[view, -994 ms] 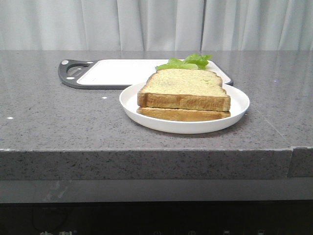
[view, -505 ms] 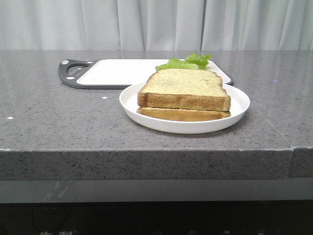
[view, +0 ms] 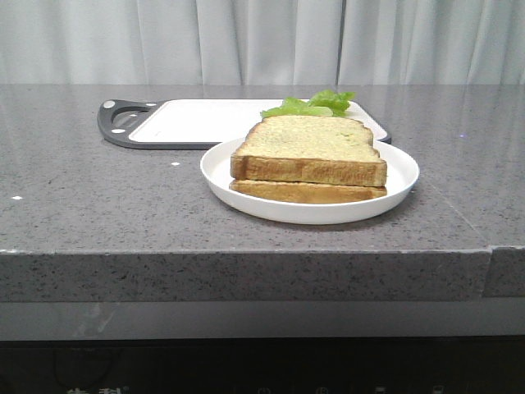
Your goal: Left arm grabs bread, right arm adds lettuce
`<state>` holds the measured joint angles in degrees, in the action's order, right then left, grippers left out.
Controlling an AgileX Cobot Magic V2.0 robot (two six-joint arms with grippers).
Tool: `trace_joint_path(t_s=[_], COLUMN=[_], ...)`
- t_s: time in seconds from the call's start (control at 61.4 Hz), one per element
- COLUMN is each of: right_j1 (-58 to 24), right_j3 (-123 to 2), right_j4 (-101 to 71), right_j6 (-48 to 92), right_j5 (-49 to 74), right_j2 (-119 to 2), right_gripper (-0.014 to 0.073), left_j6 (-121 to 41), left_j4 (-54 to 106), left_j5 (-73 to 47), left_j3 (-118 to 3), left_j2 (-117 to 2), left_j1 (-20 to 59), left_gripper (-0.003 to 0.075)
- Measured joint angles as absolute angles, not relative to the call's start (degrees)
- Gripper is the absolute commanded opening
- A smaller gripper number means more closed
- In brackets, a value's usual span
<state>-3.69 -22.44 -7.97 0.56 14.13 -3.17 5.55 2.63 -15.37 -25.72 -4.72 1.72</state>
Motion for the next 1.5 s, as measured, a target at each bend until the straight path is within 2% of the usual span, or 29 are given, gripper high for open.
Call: trace_joint_path(t_s=[0.31,0.554,0.864,0.929,0.961,1.027,1.108,1.173,1.222,1.271,1.499], right_j1=[-3.69,-3.69,-3.69,-3.69,-3.69,-3.69,-3.69,-3.69,-3.69,-3.69,-3.69], right_j3=[-35.85,-36.45,-36.45,-36.45,-36.45,-36.45,-36.45,-36.45,-36.45,-36.45,-36.45], right_j4=[-7.97,-7.97,-7.97,-7.97,-7.97,-7.97,-7.97,-7.97,-7.97,-7.97,-7.97], right_j6=[0.53,0.53,0.53,0.53,0.53,0.53,0.53,0.53,0.53,0.53,0.53], right_j5=[25.33,33.23,37.90,38.33,38.33,38.45,38.45,38.45,38.45,38.45,38.45], right_j2=[-15.80,-23.02,-27.97,-28.39,-28.62,-29.08,-29.61,-30.00,-30.26,-30.27,-30.37], right_gripper=[-0.0118,-0.0118,-0.0118,-0.0108,-0.0091,0.0010,0.0220,0.0346,0.0405,0.0427,0.0426], left_j6=[5.55,5.55,5.55,5.55,5.55,5.55,5.55,5.44,5.37,4.55,-10.24], left_j4=[2.63,2.63,2.63,2.63,2.63,2.63,2.63,2.75,3.35,4.67,20.58], left_j5=[-27.71,-33.41,-35.02,-35.88,-36.32,-36.66,-36.78,-36.90,-37.20,-38.02,-43.68], left_j3=[-38.18,-38.42,-38.42,-38.42,-38.42,-38.42,-38.42,-38.51,-38.94,-39.71,-46.10], left_j2=[-16.61,-21.53,-23.30,-23.81,-24.18,-25.39,-27.20,-28.85,-30.37,-32.18,-43.83], left_j1=[1.72,1.72,1.72,1.72,1.72,1.72,1.72,1.72,1.72,1.72,1.72], left_gripper=[-0.0020,-0.0020,-0.0019,0.0010,0.0049,0.0155,0.0331,0.0419,0.0434,0.0423,0.0398])
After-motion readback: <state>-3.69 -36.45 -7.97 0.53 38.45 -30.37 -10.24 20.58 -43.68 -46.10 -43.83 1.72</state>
